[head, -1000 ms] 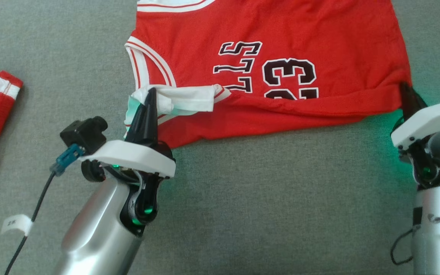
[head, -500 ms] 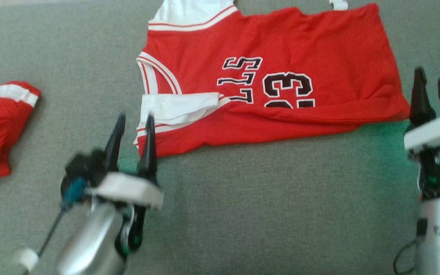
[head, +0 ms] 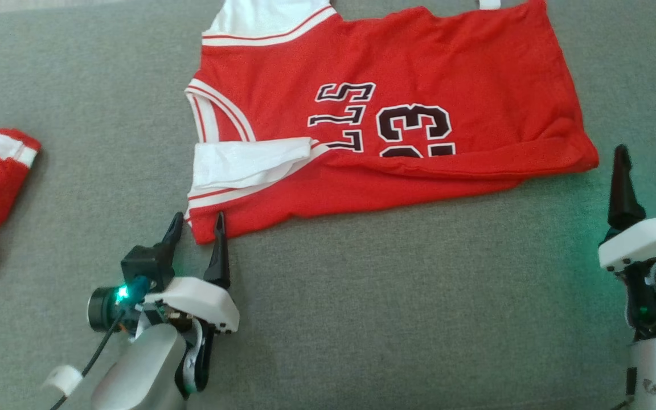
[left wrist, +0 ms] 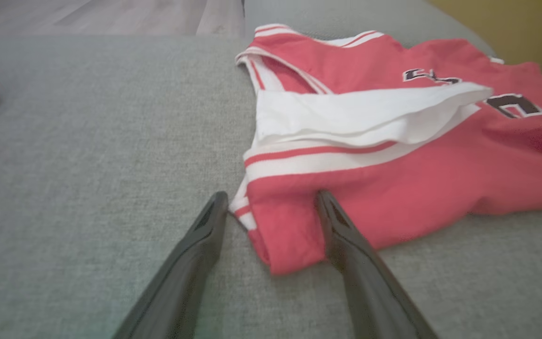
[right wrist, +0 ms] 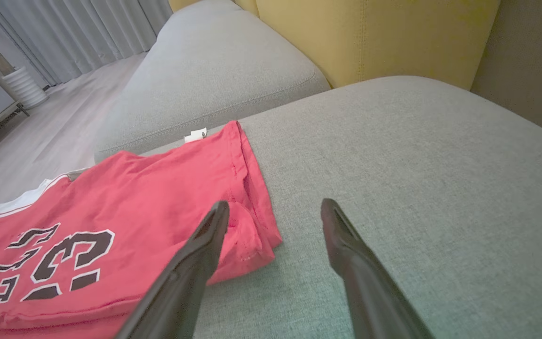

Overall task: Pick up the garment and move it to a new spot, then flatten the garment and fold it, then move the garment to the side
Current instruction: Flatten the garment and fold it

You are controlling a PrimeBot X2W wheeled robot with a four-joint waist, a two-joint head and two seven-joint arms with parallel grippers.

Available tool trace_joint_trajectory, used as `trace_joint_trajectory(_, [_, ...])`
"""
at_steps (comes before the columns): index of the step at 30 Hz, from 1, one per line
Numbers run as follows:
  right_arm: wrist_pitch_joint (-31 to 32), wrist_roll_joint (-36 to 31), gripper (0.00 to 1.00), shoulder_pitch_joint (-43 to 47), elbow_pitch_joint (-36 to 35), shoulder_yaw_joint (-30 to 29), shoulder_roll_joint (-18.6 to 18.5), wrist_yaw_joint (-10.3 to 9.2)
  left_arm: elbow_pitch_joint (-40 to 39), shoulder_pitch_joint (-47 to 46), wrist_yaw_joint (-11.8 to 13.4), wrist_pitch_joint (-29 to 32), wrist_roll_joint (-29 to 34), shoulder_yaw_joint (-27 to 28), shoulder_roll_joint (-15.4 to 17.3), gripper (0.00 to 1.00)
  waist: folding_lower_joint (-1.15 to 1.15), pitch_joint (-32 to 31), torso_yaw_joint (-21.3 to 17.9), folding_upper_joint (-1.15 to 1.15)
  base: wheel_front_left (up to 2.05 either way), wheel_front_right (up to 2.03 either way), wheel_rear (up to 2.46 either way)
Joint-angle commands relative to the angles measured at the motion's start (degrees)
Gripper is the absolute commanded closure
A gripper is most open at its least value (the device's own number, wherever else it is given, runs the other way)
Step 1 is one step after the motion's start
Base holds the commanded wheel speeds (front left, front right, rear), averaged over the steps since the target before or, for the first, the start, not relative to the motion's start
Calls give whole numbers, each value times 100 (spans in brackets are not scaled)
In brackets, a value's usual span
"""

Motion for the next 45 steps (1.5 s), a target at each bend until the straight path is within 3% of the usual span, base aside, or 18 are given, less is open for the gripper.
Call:
trace_joint_trajectory(1, [-4,-29,0,-29,-211,148,-34,-4,-75,-185,37,1,-57,205,60,0,0,35,-35,0,0,0,0])
trace_joint_trajectory(7, [-14,-55,0,-34,-132,170,-34,-4,438,-300,85,322,-267,226,-142,0,0,132,-97,0,0,0,0])
trace_joint_trajectory(8, [10,-89,0,-32,-104,135,-34,-4,504,-303,78,386,-299,217,-166,51,0,139,-97,0,0,0,0])
trace_joint_trajectory(9, [50,-148,0,-28,-73,92,-34,-4,544,-308,53,415,-311,196,-184,89,0,143,-94,0,0,0,0])
trace_joint_trajectory(10, [105,-214,0,-23,-40,49,-34,-4,576,-302,29,439,-332,182,-204,100,0,145,-87,0,0,0,0])
trace_joint_trajectory(22, [774,-1343,0,-364,489,34,-34,-4,602,-329,-189,250,-430,146,-280,100,0,191,110,0,0,0,0])
trace_joint_trajectory(31, [568,-1298,0,-1227,1110,38,-33,-4,509,-479,-225,191,-435,125,-282,100,0,362,190,0,0,0,0])
trace_joint_trajectory(40, [787,-1551,0,-1713,1829,-140,-33,-4,442,-569,-264,179,-438,79,-277,100,0,528,275,0,0,0,0])
trace_joint_trajectory(45, [1218,-1846,0,-1723,2257,-278,-33,-4,444,-594,-274,200,-452,59,-280,100,0,539,305,0,0,0,0])
